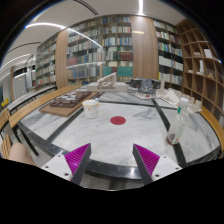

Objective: Pour water

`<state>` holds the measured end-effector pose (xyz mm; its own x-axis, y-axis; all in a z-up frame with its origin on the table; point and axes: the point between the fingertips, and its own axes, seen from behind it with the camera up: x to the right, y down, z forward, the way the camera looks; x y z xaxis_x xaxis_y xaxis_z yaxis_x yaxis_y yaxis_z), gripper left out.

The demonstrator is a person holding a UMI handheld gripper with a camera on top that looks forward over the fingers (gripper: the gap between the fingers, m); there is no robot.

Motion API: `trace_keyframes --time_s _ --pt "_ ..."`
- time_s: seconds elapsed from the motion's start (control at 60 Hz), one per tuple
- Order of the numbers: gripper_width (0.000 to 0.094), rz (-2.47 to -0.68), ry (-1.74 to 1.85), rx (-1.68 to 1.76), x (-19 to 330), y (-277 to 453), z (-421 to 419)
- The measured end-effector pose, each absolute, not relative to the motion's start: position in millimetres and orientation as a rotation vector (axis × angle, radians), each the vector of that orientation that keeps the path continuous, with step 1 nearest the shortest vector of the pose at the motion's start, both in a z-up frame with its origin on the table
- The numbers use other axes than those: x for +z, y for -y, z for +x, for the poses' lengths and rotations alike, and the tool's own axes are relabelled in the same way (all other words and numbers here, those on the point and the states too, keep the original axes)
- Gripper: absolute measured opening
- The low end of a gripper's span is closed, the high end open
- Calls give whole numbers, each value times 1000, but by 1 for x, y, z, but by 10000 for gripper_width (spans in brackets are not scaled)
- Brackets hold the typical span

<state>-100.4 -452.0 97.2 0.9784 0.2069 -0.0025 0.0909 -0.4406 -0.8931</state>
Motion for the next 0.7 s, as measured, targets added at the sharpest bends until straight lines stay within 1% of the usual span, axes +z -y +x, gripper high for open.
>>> trace_keyframes --time_s 0.017,0.033,0.067,0.1,0.167,0.283,0.383,0.5,0.617,0.7 --pt "857 -2039 200 120 92 452 -92" --pt "857 -2053 183 103 99 461 -101" --pt "858 -2070 157 76 88 460 -83" --pt "857 -2077 142 53 63 452 -41" --pt "857 -2101 90 1 46 450 1" --pt "857 -2099 3 -92 34 438 71" --pt "857 -2063 -61 -139 39 411 116" --pt "856 -1988 -81 -187 58 365 149" --pt "860 -1910 -79 -193 71 316 163" --pt "845 -1872 -88 -198 75 287 171"
